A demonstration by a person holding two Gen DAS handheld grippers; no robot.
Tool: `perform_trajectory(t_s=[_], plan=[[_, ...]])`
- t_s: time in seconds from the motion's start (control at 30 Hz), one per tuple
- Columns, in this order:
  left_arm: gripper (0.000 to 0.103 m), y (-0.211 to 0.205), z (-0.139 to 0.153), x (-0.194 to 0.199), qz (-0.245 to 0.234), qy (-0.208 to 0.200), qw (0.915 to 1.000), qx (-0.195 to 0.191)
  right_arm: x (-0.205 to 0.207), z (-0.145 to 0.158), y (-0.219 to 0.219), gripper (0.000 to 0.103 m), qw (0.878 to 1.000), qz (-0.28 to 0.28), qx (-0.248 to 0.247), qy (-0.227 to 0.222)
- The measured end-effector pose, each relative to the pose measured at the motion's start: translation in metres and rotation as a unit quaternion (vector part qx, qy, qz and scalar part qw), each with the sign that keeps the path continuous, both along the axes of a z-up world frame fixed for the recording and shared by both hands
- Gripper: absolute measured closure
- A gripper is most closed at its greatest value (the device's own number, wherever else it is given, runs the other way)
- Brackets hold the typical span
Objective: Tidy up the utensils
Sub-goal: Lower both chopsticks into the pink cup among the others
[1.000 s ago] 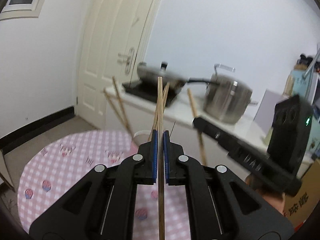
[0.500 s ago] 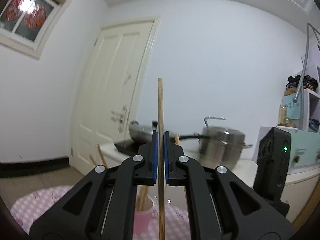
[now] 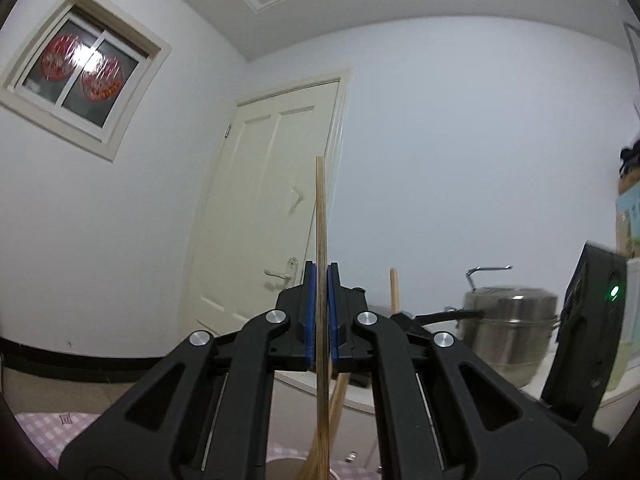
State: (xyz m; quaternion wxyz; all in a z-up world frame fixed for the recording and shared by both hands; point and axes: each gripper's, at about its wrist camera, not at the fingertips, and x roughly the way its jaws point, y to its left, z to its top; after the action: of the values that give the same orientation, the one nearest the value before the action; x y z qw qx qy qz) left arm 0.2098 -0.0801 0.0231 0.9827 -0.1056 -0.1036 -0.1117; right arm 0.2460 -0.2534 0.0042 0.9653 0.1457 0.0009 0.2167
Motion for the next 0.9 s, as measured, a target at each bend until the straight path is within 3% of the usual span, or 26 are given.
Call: perform_trajectory(t_s=[0.17, 0.33, 0.5, 0.67, 0.9], plan=[[0.098, 0.001, -0.006, 0.007, 0.023, -0.011, 0.9996, -0.015, 0.010, 0.002, 0.000, 0.099, 0.999, 0.012, -0.002, -0.033], [0.098, -0.013, -0.014, 0.006, 0.049, -0.032, 0.9981, 0.018, 0.020, 0.003, 0.002, 0.099, 0.998, 0.028, 0.005, -0.048], [0.098, -0.019, -0.020, 0.016, 0.055, -0.028, 0.9978, 0.023, 0.028, 0.000, 0.003, 0.099, 0.998, 0.039, 0.003, -0.058], [0.098, -0.023, -0.022, 0.012, 0.071, -0.053, 0.9959, 0.015, 0.033, -0.004, -0.002, 0.099, 0.996, 0.052, 0.005, -0.072], [0.098, -0.034, -0.030, -0.001, 0.077, -0.099, 0.9915, 0.035, 0.037, -0.011, -0.005, 0.099, 0.993, 0.074, 0.017, -0.086]])
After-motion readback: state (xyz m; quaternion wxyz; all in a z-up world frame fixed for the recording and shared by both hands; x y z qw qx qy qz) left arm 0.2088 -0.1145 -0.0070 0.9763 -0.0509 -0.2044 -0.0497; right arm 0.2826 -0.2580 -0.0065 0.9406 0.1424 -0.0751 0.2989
